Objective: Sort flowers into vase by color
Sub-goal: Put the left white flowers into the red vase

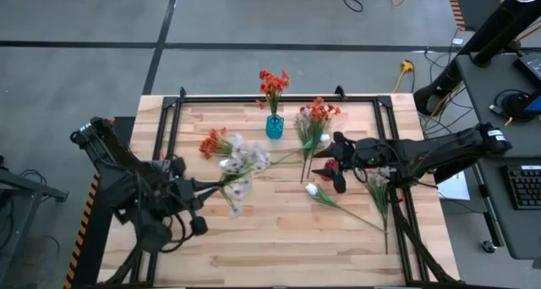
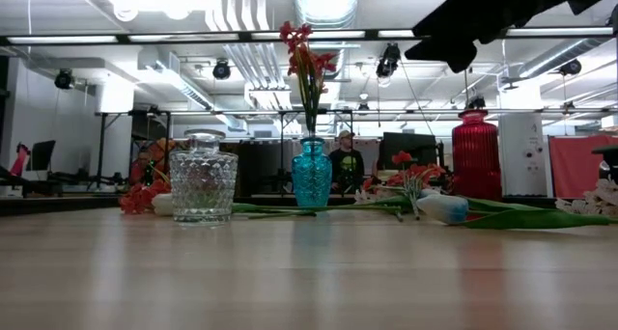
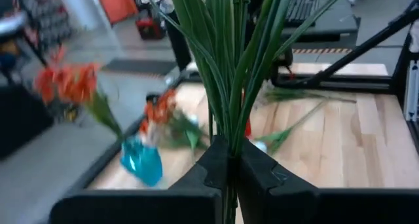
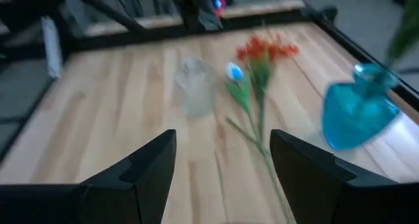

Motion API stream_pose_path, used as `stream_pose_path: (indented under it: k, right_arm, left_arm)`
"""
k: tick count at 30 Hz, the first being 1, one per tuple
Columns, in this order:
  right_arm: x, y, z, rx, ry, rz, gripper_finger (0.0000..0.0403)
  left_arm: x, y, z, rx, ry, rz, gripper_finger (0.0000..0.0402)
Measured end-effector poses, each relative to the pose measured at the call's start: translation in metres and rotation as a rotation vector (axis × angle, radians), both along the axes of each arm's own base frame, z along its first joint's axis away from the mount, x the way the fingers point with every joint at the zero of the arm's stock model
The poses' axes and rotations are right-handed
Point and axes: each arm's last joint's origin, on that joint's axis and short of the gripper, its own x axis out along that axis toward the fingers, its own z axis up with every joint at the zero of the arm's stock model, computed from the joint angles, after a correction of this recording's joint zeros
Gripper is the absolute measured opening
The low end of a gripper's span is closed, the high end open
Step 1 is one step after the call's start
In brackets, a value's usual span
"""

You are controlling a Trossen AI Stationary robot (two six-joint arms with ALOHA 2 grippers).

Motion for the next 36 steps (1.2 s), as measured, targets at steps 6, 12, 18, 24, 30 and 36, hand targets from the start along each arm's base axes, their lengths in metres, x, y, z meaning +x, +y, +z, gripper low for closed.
stream_pose_path:
  k: [6,12,18,24,30,36]
  right_arm:
    - [-0.002,0.012,-0.013,0.02,-0.089,0.042,0.0237]
    - [-0.003,0.018,-0.011,-0.03,-0.183,0.049,0.0237]
    - [0.003,0.019,0.0,-0.116,-0.311,0.068,0.0237]
    - [0.018,0.021,-0.003,-0.178,-0.339,0.079,0.0237]
    - [0.045,0.026,0.007,-0.179,-0.334,0.081,0.0246]
    - [0.07,0.028,0.026,-0.174,-0.365,0.068,0.0282]
  left_arm:
    - [0.041,0.019,0.002,0.1,0.007,-0.234,0.0]
    - [0.07,0.053,-0.026,0.205,-0.117,-0.403,0.0]
    - [0.085,0.083,-0.067,0.188,-0.256,-0.417,0.0]
    - [0.084,0.109,-0.091,0.175,-0.37,-0.313,0.0]
    - [0.083,0.118,-0.112,0.077,-0.452,-0.27,0.0]
    - [0.085,0.117,-0.123,0.066,-0.468,-0.272,0.0]
